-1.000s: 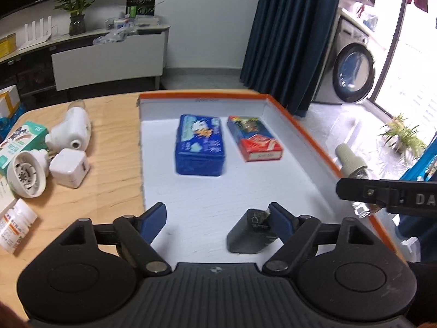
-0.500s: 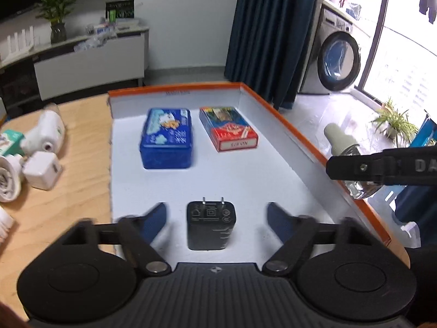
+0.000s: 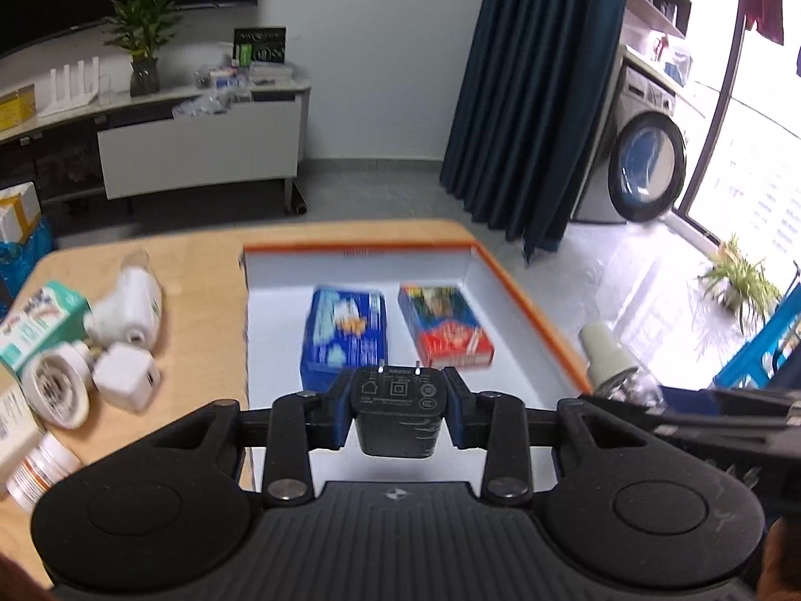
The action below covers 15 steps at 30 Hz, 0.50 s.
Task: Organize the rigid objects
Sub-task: 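Hold the charger and glass bottle above the box beside the tin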
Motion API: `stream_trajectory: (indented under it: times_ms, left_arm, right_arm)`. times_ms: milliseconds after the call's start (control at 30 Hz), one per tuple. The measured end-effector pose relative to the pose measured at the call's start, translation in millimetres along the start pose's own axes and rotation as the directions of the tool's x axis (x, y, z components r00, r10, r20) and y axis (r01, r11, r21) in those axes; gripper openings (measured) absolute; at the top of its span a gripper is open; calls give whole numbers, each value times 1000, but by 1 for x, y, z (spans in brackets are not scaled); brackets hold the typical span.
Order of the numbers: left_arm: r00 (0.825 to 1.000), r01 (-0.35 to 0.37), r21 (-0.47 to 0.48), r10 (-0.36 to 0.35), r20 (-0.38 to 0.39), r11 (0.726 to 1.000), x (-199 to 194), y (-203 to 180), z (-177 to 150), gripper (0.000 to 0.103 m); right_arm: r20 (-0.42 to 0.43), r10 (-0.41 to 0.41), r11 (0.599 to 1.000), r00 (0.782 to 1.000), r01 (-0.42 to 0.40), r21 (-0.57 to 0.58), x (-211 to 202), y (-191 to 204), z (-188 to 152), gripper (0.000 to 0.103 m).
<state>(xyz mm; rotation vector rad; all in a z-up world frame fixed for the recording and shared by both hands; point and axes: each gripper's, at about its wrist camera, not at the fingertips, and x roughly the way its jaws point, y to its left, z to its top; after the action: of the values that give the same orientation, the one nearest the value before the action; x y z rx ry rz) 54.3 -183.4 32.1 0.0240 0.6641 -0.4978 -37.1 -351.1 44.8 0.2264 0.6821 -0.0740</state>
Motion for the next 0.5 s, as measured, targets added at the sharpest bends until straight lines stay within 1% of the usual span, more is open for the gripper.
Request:
stream_trajectory:
  times_ms: [167,500]
  left_arm:
    - [1000,-3,-8,3,20,1000,-6,-4,13,36]
    - [1000,-9,-11,9,5,1000,-1,-6,14,36]
  right_arm:
    - [18,0,1000,1000,1,-28,0,6,13,60]
    - [24,8,998,1000,-7,-58,2,13,21,60]
